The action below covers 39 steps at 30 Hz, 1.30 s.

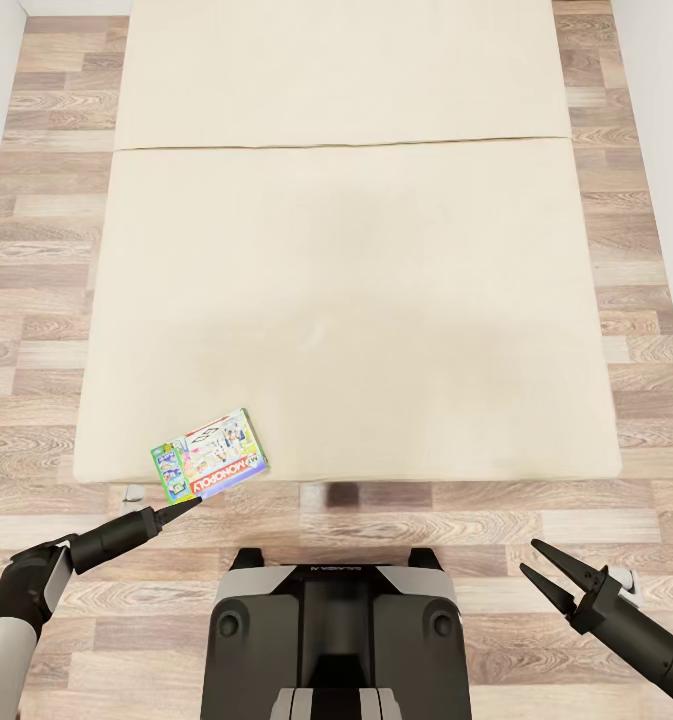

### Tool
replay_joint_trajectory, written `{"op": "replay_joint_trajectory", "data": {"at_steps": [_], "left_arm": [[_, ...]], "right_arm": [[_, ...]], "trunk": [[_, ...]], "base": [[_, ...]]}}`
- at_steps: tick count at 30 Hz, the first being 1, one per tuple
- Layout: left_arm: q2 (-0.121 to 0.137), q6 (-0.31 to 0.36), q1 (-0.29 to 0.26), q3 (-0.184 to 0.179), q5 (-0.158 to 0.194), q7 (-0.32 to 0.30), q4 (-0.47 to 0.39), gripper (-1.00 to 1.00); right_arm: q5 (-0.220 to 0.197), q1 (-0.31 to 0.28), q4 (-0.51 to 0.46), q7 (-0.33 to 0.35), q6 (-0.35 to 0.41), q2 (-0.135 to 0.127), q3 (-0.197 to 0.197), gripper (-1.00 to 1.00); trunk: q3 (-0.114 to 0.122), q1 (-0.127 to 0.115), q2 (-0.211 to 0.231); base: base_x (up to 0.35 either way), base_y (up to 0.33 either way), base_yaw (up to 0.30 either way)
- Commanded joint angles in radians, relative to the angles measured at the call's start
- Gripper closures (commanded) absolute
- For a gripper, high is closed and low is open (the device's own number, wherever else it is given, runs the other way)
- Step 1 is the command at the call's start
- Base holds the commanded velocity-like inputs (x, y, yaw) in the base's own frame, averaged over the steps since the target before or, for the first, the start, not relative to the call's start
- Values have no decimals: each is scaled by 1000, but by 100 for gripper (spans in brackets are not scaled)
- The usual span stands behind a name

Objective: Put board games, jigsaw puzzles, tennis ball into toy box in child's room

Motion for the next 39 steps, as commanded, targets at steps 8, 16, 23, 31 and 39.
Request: {"op": "replay_joint_trajectory", "data": {"at_steps": [8,16,23,31,39], "left_arm": [[0,10,-1,3,-4,-5,0,-100],[0,10,-1,3,-4,-5,0,-100],[0,9,-1,3,-4,-5,0,-100],[0,9,-1,3,-4,-5,0,-100],[0,9,0,5,-2,-5,0,-100]], "right_arm": [[-1,0,0,2,5,0,-1,-100],[-2,0,0,2,5,0,-1,-100],[-2,0,0,2,5,-2,-1,-100],[-2,0,0,2,5,-2,-1,-100],[-2,0,0,2,5,-2,-1,-100]], "trunk": [[0,0,-1],[0,0,-1],[0,0,-1],[0,0,-1],[0,0,-1]], "base": [[78,0,0],[17,0,0],[2,0,0],[0,0,0],[0,0,0]]}}
